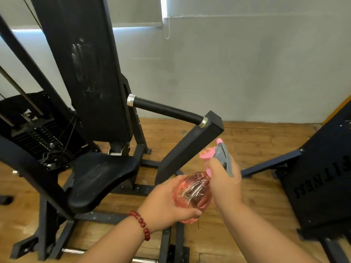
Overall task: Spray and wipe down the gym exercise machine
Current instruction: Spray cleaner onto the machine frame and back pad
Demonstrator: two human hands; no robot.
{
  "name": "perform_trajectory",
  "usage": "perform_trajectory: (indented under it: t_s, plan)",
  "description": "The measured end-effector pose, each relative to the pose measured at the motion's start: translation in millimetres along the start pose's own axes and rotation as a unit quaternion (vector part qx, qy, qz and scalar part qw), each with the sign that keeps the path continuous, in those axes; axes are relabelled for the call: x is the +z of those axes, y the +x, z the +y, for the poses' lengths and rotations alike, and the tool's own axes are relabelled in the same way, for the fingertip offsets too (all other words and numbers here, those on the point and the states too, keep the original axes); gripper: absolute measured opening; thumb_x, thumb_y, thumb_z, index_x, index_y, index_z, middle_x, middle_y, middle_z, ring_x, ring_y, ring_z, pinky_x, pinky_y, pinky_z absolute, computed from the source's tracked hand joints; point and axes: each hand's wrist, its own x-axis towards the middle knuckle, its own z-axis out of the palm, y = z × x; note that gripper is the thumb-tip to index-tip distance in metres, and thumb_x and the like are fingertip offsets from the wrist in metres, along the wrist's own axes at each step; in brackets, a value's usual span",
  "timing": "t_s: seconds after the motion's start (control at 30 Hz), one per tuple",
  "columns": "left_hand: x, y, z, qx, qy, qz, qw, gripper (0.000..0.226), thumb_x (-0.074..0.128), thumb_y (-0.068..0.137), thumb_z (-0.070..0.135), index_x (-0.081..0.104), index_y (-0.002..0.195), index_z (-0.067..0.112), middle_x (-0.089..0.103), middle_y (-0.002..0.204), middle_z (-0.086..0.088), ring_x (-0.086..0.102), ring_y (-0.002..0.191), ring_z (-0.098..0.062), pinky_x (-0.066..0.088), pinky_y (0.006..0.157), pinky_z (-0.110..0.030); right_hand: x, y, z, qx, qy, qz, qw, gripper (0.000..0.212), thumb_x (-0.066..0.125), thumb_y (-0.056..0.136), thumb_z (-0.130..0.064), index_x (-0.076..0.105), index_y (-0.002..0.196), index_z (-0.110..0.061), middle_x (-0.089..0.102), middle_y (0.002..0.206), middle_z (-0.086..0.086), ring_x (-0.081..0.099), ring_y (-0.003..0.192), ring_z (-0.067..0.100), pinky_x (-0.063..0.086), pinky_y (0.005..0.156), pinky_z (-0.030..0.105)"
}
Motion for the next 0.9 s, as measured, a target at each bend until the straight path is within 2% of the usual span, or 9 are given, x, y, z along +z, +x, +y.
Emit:
perform_trajectory:
  t_s: [0.07,0.17,0.27,0.37,0.43,0.53,0.63,0.8,0.9]
  plan:
    - [-0.7,0.9,-3.0,0.004,0.014,-0.009,1.0,0.07,0.087,0.059,0.046,0.049,0.118,0.05,0.062,0.114,0.022,0.058,0.106,0.009,0.053,0.094,-0.025,1.5,-1.4,4.0,0.004,0.004,0.02,1.0,0.022,0.053,0.087,0.001,0.055,0.073,-0.016,0.039,0.054,-0.015,0.035,0.047,0.001,0.032,0.046,0.013]
    - [-4.9,-2.4,-8.0,0.004,0.016,-0.024,1.0,0.066,0.088,0.061,0.043,0.049,0.113,0.053,0.063,0.112,0.023,0.059,0.103,0.01,0.053,0.093,-0.025,8.9,-5.4,12.1,0.018,0.0,0.037,0.999,0.009,0.054,0.087,-0.001,0.061,0.089,-0.006,0.044,0.064,-0.005,0.036,0.05,0.004,0.035,0.051,0.021]
    - [-18.0,-10.3,-15.5,0.011,0.04,-0.046,0.998,0.062,0.088,0.063,0.041,0.048,0.109,0.055,0.063,0.11,0.023,0.057,0.102,0.013,0.052,0.093,-0.023,23.3,-17.2,18.6,0.039,0.021,0.066,0.997,0.021,0.056,0.086,0.0,0.066,0.102,-0.01,0.051,0.07,-0.001,0.043,0.052,0.004,0.039,0.055,0.025]
    - [-25.1,-13.2,-18.3,0.013,0.05,-0.058,0.997,0.058,0.087,0.066,0.04,0.047,0.105,0.055,0.063,0.109,0.023,0.057,0.103,0.012,0.051,0.095,-0.023,29.2,-23.2,20.1,0.049,0.057,0.081,0.994,0.034,0.056,0.086,0.003,0.068,0.11,-0.018,0.049,0.066,-0.007,0.044,0.05,0.002,0.039,0.05,0.016]
    - [-33.6,-17.9,-24.7,0.009,0.052,-0.067,0.996,0.057,0.087,0.065,0.039,0.047,0.104,0.055,0.063,0.109,0.023,0.057,0.104,0.01,0.051,0.097,-0.024,37.1,-31.3,23.4,0.056,0.062,0.097,0.992,0.035,0.058,0.087,0.001,0.068,0.106,-0.027,0.047,0.065,-0.009,0.044,0.052,0.001,0.039,0.05,0.014]
    - [-42.3,-26.4,-36.1,0.005,0.05,-0.086,0.995,0.057,0.088,0.065,0.038,0.049,0.104,0.053,0.064,0.107,0.023,0.058,0.101,0.012,0.05,0.095,-0.02,47.0,-44.7,30.8,0.081,0.057,0.123,0.987,0.021,0.061,0.086,-0.004,0.066,0.088,-0.024,0.047,0.067,-0.006,0.043,0.059,0.01,0.039,0.053,0.022]
    - [-47.6,-35.4,-49.9,0.004,0.05,-0.097,0.994,0.059,0.087,0.064,0.039,0.05,0.108,0.051,0.064,0.107,0.022,0.059,0.099,0.011,0.052,0.092,-0.021,58.9,-57.0,37.8,0.098,0.058,0.138,0.984,0.024,0.058,0.086,-0.004,0.068,0.097,-0.023,0.051,0.067,-0.006,0.044,0.057,0.009,0.039,0.057,0.025]
    - [-61.2,-50.0,-75.8,-0.013,0.036,-0.103,0.994,0.059,0.088,0.063,0.041,0.052,0.108,0.05,0.066,0.106,0.022,0.061,0.098,0.01,0.053,0.093,-0.027,78.8,-79.3,44.2,0.104,0.042,0.131,0.985,0.023,0.06,0.086,-0.005,0.063,0.078,-0.025,0.049,0.062,-0.006,0.044,0.056,0.011,0.038,0.057,0.026]
    - [-71.3,-57.8,-89.9,-0.026,0.024,-0.113,0.993,0.059,0.088,0.064,0.038,0.054,0.111,0.046,0.067,0.106,0.019,0.063,0.098,0.007,0.054,0.092,-0.028,91.6,-90.1,49.9,0.109,0.051,0.109,0.987,0.024,0.061,0.088,-0.008,0.062,0.08,-0.03,0.046,0.061,-0.009,0.043,0.054,0.006,0.037,0.053,0.022]
